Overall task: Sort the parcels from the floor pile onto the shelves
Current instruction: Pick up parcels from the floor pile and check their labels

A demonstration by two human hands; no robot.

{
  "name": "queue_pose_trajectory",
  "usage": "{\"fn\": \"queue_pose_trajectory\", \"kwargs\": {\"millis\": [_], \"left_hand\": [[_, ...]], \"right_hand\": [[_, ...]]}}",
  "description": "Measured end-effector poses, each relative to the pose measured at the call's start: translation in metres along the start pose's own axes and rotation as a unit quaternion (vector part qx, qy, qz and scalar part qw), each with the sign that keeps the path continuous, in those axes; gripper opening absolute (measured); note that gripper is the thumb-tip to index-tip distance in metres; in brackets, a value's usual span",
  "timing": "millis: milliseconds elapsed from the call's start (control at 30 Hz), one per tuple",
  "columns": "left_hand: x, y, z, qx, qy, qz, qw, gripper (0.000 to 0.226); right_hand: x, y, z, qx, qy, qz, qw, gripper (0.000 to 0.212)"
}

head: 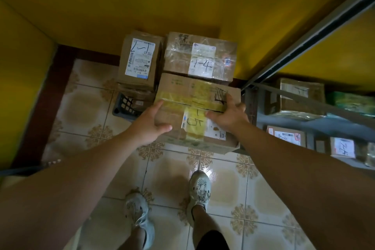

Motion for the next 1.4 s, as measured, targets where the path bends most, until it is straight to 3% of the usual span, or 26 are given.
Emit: {"fn": "queue_pose_trajectory", "kwargs": {"millis": [267, 400, 633, 767, 900, 1033, 1167, 1400], "left_hand": [[-0.096, 0.045, 0.053, -0.027, -0.05, 0.076, 0.995, 0.09], [-0.16, 0.083, 0.081, -0.087, -0.111, 0.129, 0.982, 0.077], [-0.265, 0.162, 0.131, -0.07, -0.19, 0.232, 0.951, 0.058], [-0.315, 0.208, 0.145, -0.136, -0.194, 0.268, 0.934, 0.08], [-0.359, 0.241, 0.163, -0.118, -0.21, 0.283, 0.929, 0.102], [-0.407, 0.257, 0.187, -0.164, -0.256, 0.293, 0.906, 0.102], [-0.449, 0.265, 0.208, -0.222, -0.308, 0.304, 0.874, 0.105], [-0.498, 0.231, 0.234, -0.173, -0.326, 0.275, 0.888, 0.103]], "right_hand": [[-0.097, 0.053, -0.024, 0.084, 0.069, 0.05, 0.993, 0.103], [-0.168, 0.092, -0.046, 0.109, 0.113, 0.118, 0.981, 0.099], [-0.318, 0.141, -0.074, 0.175, 0.177, 0.244, 0.937, 0.096], [-0.395, 0.162, -0.089, 0.146, 0.205, 0.283, 0.925, 0.096], [-0.473, 0.187, -0.1, 0.11, 0.244, 0.326, 0.907, 0.099], [-0.536, 0.216, -0.096, 0.158, 0.253, 0.368, 0.88, 0.116], [-0.578, 0.231, -0.097, 0.12, 0.245, 0.38, 0.884, 0.112], [-0.626, 0.243, -0.045, 0.078, 0.227, 0.368, 0.898, 0.119]]}}
Point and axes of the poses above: each hand's wrist, its own x-axis towards the middle knuckle, its own y-axis out of the back of the hand, z = x × y, the point moved 10 cm from there along x, towards the middle knuckle, and after that the axes turned 5 degrees about -y, right-handed, at the moved point
